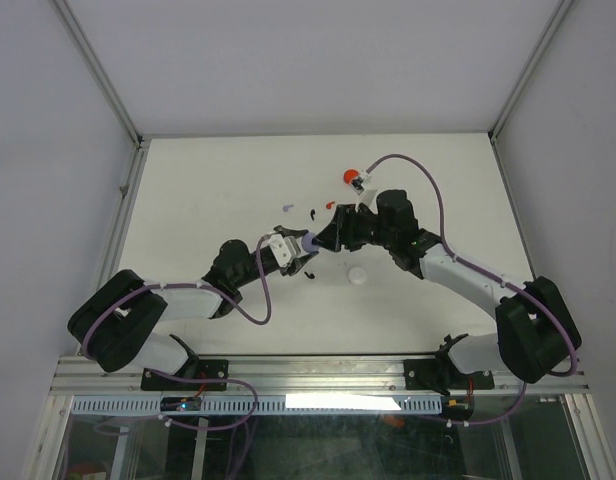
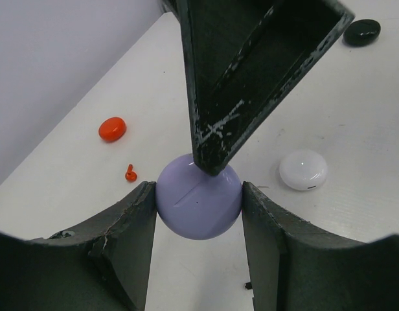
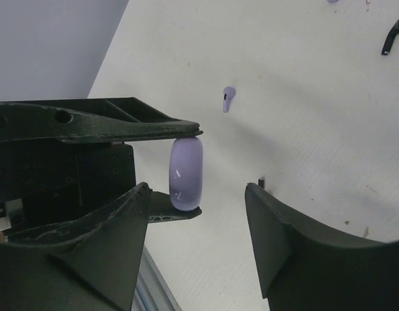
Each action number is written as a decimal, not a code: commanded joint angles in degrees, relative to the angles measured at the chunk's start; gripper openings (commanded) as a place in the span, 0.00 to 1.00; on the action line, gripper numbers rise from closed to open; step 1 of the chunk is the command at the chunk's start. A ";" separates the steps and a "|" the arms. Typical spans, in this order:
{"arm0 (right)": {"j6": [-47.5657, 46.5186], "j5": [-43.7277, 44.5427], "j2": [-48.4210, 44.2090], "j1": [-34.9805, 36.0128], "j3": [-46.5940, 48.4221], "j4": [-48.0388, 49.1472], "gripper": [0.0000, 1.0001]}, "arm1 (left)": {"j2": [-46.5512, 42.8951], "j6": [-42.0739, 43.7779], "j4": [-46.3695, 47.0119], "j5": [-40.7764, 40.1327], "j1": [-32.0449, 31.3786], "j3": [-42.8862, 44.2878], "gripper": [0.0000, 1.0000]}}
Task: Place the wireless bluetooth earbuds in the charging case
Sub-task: Pick up the charging case at the center of the board.
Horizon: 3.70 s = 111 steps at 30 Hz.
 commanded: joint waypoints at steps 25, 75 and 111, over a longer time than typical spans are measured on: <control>1.17 -5.16 4.09 1.60 3.65 4.30 0.33 | -3.78 7.21 -3.31 1.70 -3.80 3.17 0.41; -23.23 -22.76 -8.13 0.84 2.53 -3.47 0.00 | -0.56 -42.49 9.52 36.81 7.07 5.73 0.54; -25.17 -13.35 -19.99 1.18 -5.82 3.75 0.65 | -6.70 -44.34 7.19 23.77 7.05 1.65 0.00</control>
